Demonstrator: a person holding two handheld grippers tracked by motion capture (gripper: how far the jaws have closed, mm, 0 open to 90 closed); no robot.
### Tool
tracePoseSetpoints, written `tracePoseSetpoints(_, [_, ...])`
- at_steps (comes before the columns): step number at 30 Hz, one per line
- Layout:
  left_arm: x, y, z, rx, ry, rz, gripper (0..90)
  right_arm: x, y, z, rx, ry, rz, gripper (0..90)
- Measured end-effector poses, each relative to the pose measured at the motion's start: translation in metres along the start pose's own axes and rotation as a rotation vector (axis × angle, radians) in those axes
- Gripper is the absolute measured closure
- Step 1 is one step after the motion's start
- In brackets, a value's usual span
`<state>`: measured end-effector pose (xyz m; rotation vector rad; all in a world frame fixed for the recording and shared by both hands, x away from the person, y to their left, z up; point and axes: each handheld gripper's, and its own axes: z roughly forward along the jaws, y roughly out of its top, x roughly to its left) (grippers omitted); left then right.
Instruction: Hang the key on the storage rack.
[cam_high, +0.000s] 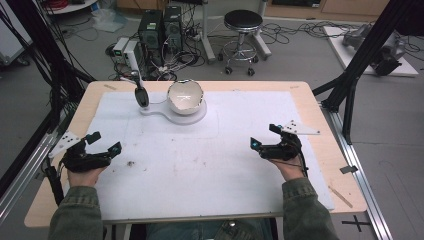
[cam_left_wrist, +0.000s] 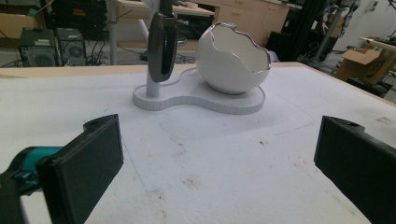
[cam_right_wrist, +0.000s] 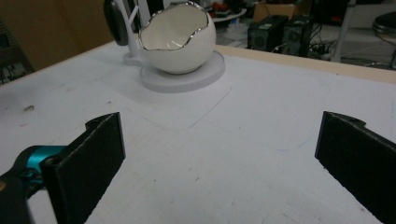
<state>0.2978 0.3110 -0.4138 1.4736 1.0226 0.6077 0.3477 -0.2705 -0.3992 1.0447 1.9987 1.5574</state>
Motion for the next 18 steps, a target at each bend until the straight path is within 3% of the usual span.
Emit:
tracePoseSetpoints(12, [-0.003, -0.001, -0.002, 0.01, 0.0, 0.009, 1.7, -0.002, -0.016, -0.012, -0.04, -0.014, 0.031, 0.5])
tracePoseSetpoints(18, [-0.003, -0.002, 0.0, 0.016, -0.004, 0.012, 1.7, -0.002, -0.02, -0.01, -0.004, -0.029, 0.03, 0.5])
